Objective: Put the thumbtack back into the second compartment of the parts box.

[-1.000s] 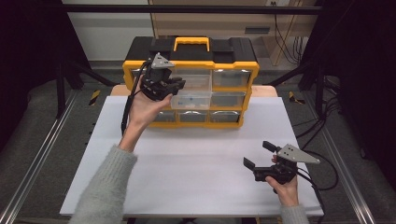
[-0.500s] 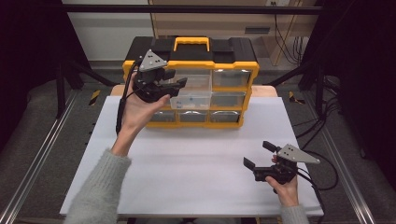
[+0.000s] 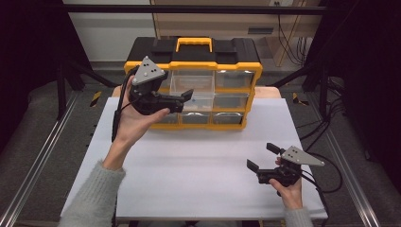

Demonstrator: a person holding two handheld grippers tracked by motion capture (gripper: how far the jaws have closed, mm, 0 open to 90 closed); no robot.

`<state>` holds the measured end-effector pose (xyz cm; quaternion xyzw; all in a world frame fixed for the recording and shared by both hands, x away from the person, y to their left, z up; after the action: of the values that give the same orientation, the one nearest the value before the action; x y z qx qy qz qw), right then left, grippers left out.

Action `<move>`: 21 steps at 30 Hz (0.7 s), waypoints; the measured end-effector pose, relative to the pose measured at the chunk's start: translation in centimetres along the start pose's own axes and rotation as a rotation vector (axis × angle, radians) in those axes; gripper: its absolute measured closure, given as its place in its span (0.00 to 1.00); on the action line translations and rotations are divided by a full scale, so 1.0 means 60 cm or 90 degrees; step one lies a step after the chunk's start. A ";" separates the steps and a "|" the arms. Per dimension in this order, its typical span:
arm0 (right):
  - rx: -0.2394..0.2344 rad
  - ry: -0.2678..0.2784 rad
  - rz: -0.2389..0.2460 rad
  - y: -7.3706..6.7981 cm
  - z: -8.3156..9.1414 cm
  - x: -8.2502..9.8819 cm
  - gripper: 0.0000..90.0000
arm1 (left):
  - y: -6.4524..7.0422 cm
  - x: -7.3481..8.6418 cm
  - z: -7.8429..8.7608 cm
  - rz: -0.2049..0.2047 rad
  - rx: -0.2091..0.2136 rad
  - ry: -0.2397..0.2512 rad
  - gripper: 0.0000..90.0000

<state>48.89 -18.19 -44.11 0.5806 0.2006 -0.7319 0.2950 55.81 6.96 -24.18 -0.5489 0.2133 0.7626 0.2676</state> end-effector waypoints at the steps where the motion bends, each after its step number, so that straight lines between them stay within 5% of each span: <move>1: 0.001 -0.002 0.004 0.001 0.000 0.001 0.01 | 0.000 0.002 0.002 0.001 0.000 0.000 0.10; 21: 0.002 0.001 0.003 0.003 0.001 0.000 0.01 | 0.022 0.053 0.038 0.003 0.039 0.023 0.05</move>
<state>48.97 -18.35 -44.09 0.5818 0.1983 -0.7312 0.2959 52.53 7.90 -26.47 -0.5539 0.2427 0.7460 0.2788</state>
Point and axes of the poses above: each handheld gripper's, and its own axes: z roughly backward along the jaws, x roughly out of its underside, y roughly to its right, the point moved 10 cm from there along -z, roughly forward along the jaws, and after that the axes turned 10 degrees about z, right-handed, at the moved point
